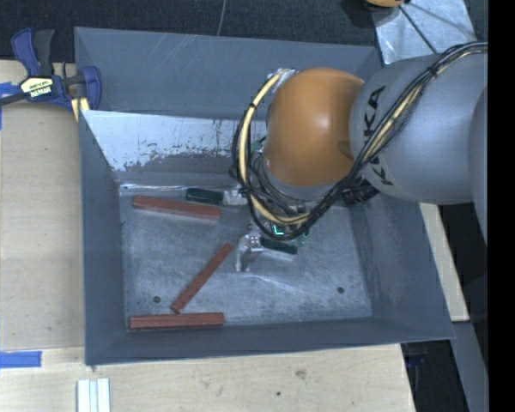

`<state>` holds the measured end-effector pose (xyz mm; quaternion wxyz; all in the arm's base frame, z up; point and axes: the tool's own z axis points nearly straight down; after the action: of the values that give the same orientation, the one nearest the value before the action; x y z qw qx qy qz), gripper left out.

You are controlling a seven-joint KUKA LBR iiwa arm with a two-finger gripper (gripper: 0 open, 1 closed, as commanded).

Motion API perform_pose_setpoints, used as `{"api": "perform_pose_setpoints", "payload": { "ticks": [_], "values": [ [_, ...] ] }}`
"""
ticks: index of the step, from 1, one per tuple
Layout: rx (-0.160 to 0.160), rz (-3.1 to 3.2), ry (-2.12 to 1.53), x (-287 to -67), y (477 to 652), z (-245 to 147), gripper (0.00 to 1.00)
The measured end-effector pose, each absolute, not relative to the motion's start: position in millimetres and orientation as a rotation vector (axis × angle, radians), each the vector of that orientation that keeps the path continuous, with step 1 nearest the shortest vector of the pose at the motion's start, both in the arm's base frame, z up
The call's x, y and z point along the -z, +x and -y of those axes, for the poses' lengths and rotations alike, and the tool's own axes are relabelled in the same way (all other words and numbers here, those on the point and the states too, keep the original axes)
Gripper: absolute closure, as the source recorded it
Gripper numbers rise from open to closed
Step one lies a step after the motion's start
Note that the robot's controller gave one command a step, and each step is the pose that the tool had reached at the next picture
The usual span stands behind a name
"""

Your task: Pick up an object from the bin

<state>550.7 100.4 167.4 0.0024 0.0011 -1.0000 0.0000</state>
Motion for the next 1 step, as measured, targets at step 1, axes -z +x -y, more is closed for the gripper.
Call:
{"api": "perform_pose_setpoints", "payload": {
  "ticks": [1],
  "values": [
    [0.001, 3.144, 0.0, -171.2, 552.7, -100.0, 0.0]
  ]
}}
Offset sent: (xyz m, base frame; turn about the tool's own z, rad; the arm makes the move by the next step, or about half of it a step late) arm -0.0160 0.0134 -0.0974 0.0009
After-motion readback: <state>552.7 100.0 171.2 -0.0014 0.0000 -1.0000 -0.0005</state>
